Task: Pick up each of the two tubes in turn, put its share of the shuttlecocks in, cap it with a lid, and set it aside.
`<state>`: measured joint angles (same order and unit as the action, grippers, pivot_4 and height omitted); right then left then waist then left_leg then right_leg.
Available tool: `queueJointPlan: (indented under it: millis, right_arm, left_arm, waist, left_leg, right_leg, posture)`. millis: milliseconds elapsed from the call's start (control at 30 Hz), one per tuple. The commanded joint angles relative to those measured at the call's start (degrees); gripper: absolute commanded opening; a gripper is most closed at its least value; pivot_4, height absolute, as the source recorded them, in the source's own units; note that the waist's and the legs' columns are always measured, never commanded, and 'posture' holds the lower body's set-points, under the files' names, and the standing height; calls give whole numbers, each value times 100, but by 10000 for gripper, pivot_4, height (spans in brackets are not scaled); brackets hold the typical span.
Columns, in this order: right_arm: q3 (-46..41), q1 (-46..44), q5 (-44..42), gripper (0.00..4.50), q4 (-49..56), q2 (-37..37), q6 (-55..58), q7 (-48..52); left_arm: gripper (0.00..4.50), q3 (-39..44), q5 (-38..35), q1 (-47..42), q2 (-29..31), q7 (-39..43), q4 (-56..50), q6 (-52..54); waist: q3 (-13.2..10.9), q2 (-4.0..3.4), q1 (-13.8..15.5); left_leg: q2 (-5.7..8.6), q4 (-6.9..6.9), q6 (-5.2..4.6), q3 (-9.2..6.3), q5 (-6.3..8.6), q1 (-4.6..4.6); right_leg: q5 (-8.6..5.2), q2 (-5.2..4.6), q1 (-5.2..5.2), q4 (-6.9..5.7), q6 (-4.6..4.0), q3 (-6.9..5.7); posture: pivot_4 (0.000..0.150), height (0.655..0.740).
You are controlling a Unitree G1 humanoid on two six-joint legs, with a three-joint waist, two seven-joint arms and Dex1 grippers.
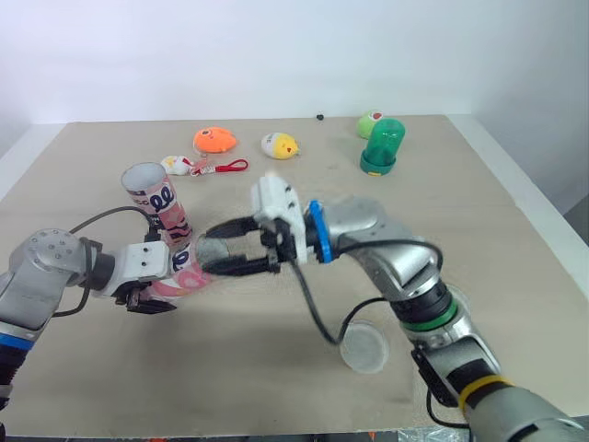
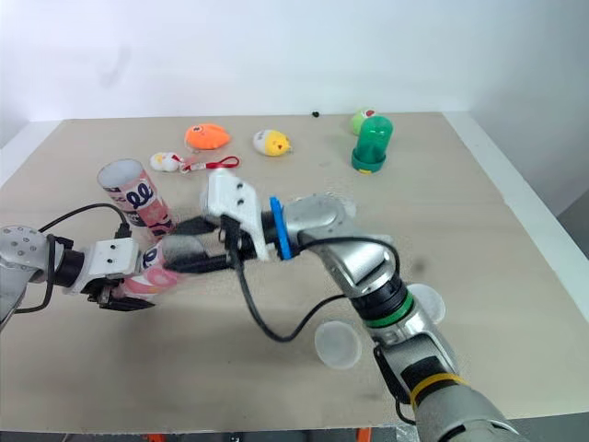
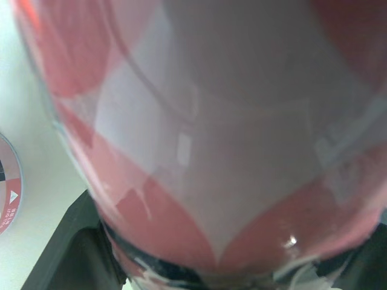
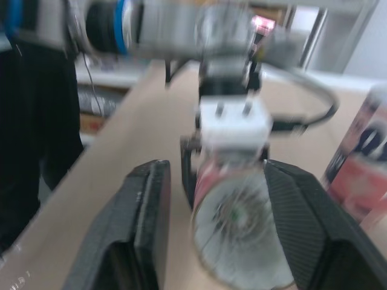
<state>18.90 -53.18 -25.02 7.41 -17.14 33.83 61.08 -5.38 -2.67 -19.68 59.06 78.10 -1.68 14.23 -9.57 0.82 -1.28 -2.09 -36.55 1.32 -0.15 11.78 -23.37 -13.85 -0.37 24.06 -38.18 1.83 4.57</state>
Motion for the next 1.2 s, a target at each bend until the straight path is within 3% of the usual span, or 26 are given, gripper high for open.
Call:
queueJointPlan:
  millis: [33, 100, 133, 433, 633, 733, 1067, 1200]
  right_arm:
    - [-67, -232, 159, 10445, -266, -89, -286, 185]
    - [295, -199, 490, 1784, -463, -108, -537, 305]
    - [549, -184, 726, 750, -603, -63, -734, 341]
    - [1626, -911, 2232, 750, -2297, 1197, -2202, -74]
    - [1791, -734, 2501, 750, -2253, 1483, -2578, 71]
    - [1489, -635, 2217, 750, -2022, 1613, -2478, 148]
    - [82, -288, 1076, 750, -466, 111, -1275, 868]
    - [-655, 25, 429, 750, 142, -628, -570, 913]
  left_arm:
    - [34070, -181, 27, 58, -56, -27, 29, 23]
    - [34070, -168, 22, 79, -57, -48, 1, 35]
    - [34070, -156, 15, 103, -58, -64, -26, 49]
    - [34070, -112, 10, 166, -86, -136, -138, 122]
    - [34070, -68, -8, 272, -83, -175, -235, 173]
    - [34070, -74, -2, 276, -100, -192, -246, 187]
    - [34070, 148, -172, 179, -206, -292, -282, 66]
    - [34070, 517, -793, -80, -581, -473, -707, 355]
  waist:
    - [1, 1, 0]
    - [1, 0, -1]
    - [1, -1, -1]
    - [0, -6, -7]
    - [7, 5, -11]
    - [7, 4, -11]
    - [3, 7, 11]
    - [-14, 34, 8]
  left_leg:
    - [0, 0, 0, 0, 0, 1]
    - [-1, 4, 0, 0, 0, 4]
    - [-2, 5, 0, 0, 0, 4]
    - [-4, 10, 0, 3, 0, -1]
    - [-8, 9, 0, 5, 0, 2]
    - [-19, 10, 0, 3, 0, 3]
    - [5, 10, 1, 1, -1, -8]
    - [3, 10, 0, -3, -1, -10]
  right_leg:
    - [0, 0, -1, 0, 0, -1]
    - [-3, 2, -1, 0, -5, -1]
    - [-4, 3, 0, 0, -7, -2]
    - [-3, 9, 13, -7, -10, 1]
    - [-3, 9, 12, -7, -13, 1]
    - [-3, 21, 13, -10, -23, -1]
    - [-13, -8, 11, -7, -4, -1]
    - [-12, -4, 11, -6, -6, -4]
  posture:
    - [1500, 7400]
    - [1500, 7400]
    - [1500, 7400]
    - [1500, 7400]
    - [1500, 7400]
    - [1500, 7400]
    - [1500, 7400]
    - [1500, 7400]
